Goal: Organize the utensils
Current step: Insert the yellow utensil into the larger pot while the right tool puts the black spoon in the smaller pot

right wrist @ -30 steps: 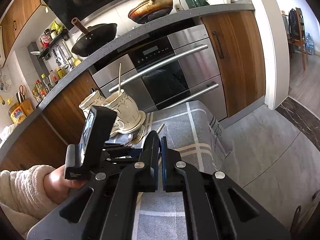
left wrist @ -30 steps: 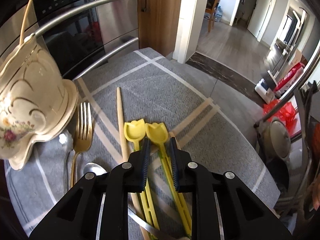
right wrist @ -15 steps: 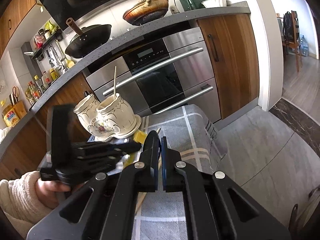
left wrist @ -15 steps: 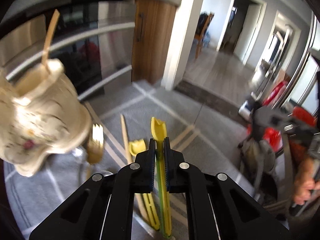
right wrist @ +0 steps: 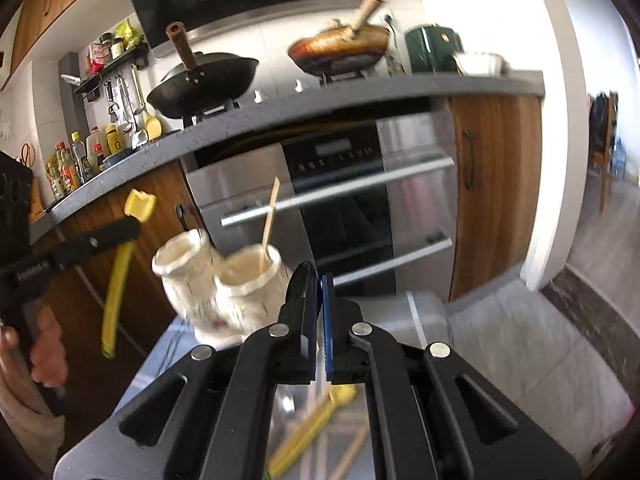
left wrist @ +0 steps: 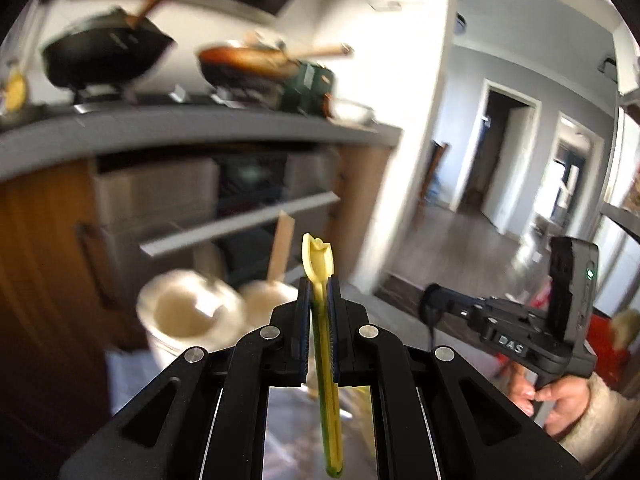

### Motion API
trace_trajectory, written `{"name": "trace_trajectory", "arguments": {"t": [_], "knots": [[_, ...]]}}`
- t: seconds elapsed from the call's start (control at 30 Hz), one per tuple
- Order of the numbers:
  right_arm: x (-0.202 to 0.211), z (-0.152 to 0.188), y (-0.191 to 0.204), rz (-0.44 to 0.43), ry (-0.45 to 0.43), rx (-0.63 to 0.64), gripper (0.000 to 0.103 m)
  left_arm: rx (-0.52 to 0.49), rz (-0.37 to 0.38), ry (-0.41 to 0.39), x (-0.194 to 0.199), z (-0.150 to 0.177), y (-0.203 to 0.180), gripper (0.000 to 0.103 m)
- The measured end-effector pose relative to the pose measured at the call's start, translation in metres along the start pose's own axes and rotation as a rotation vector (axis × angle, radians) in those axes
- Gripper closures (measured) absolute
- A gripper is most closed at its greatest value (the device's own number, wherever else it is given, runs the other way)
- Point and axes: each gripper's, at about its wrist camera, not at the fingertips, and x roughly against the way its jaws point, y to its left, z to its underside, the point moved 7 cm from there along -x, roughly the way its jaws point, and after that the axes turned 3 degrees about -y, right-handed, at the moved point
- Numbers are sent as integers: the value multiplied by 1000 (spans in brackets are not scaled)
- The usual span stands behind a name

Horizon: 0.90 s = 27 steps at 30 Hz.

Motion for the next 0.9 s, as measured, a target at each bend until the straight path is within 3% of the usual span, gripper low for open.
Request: {"name": "trace_trajectory", "arguments": {"t": [0.2,0.43,0.73,0.9], "knots": [[-34,-43,27,60,-93,38,101,-7,-104,-110,1,-43,50,94],[-68,-69,49,145,-186,113,101,-3,-169,-176,-26,-54,81,94],[-103,-51,53,127,-171,135,101,-41,-214,-251,-40,-34,96,94],[-111,-35,61,112,-135,198,101,-43,-200,-207,-43,-18,100,94]]}}
